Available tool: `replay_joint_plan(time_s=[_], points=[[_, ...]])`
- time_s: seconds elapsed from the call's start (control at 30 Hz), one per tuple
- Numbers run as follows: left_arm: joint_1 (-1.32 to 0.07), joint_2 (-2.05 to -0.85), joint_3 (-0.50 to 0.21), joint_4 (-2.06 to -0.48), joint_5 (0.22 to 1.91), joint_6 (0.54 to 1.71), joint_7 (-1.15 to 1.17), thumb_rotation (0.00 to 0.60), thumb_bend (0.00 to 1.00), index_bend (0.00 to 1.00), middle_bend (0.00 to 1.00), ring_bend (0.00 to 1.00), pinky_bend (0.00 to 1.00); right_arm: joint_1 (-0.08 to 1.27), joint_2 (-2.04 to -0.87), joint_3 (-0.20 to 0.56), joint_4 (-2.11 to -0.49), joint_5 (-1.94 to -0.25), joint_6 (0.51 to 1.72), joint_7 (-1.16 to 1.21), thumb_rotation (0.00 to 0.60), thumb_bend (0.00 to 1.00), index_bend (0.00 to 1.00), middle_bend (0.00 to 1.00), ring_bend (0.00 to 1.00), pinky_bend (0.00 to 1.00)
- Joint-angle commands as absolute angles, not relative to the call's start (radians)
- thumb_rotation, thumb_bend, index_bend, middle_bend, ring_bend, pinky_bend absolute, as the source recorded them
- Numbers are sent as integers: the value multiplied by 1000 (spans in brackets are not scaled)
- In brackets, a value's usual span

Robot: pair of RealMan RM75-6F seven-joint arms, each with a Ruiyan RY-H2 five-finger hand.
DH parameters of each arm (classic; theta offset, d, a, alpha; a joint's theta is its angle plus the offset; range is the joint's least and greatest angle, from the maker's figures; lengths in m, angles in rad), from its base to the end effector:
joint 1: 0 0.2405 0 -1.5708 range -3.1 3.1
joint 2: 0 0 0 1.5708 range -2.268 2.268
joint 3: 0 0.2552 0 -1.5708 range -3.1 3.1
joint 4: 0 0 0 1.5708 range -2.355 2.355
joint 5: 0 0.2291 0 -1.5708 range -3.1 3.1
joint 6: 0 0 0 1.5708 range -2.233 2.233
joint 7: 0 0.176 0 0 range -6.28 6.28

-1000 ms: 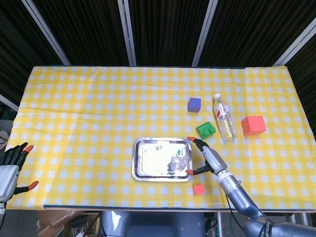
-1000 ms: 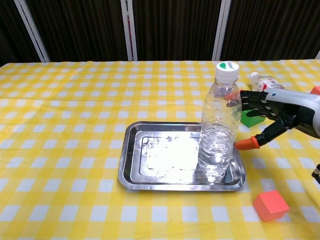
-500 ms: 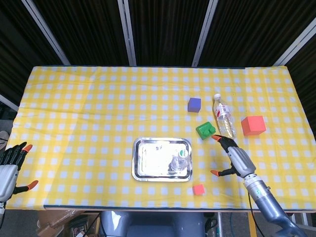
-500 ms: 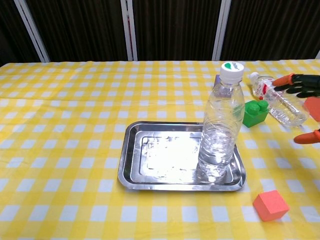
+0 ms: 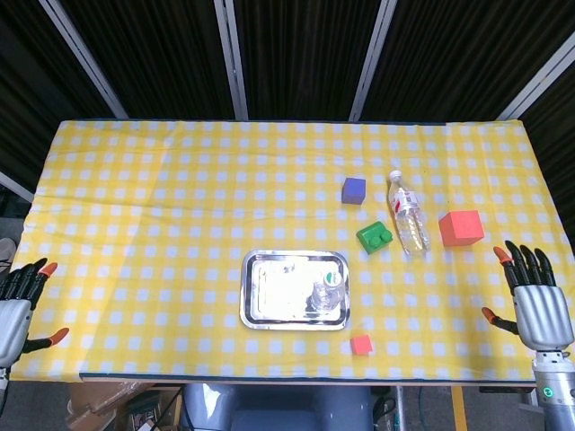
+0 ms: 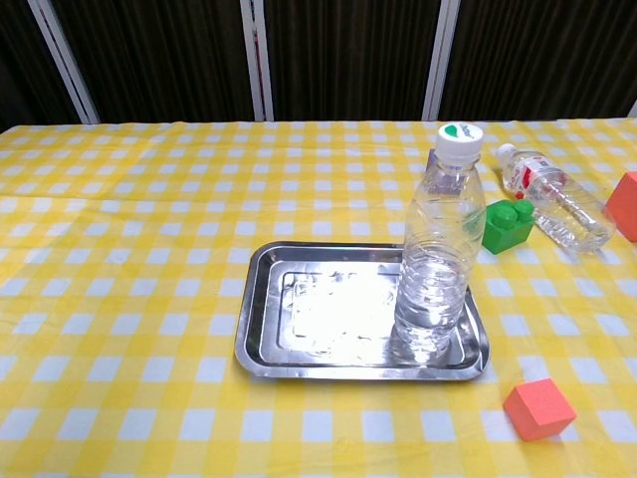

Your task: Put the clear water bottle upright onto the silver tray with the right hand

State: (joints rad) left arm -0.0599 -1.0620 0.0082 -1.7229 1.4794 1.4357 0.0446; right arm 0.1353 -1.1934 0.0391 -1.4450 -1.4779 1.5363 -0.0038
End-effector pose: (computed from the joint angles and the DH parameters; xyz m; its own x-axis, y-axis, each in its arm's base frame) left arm -0.3159 0.1908 0.1322 0.3833 0.1234 0.9154 0.9205 0.0310 -0.3896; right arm -0.3342 -0.2312 0.1429 0.4777 0.0692 0.8758 -0.8770 -0.0209 0.4800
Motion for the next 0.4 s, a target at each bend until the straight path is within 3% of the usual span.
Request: replay_joint_plan(time_s=[0.03, 0.4], points=[[-59, -1056, 3, -1719, 1473, 1437, 24, 600, 141, 9, 0, 0, 0, 112, -1192, 39, -1432, -1474, 1547, -19, 600, 155, 101, 56, 0, 0], [-65, -1052, -1, -1701, 1462, 1422, 5, 600, 141, 9, 0, 0, 0, 95, -1166, 50, -1508, -1463, 1549, -109, 600, 154, 101, 43, 0, 0]])
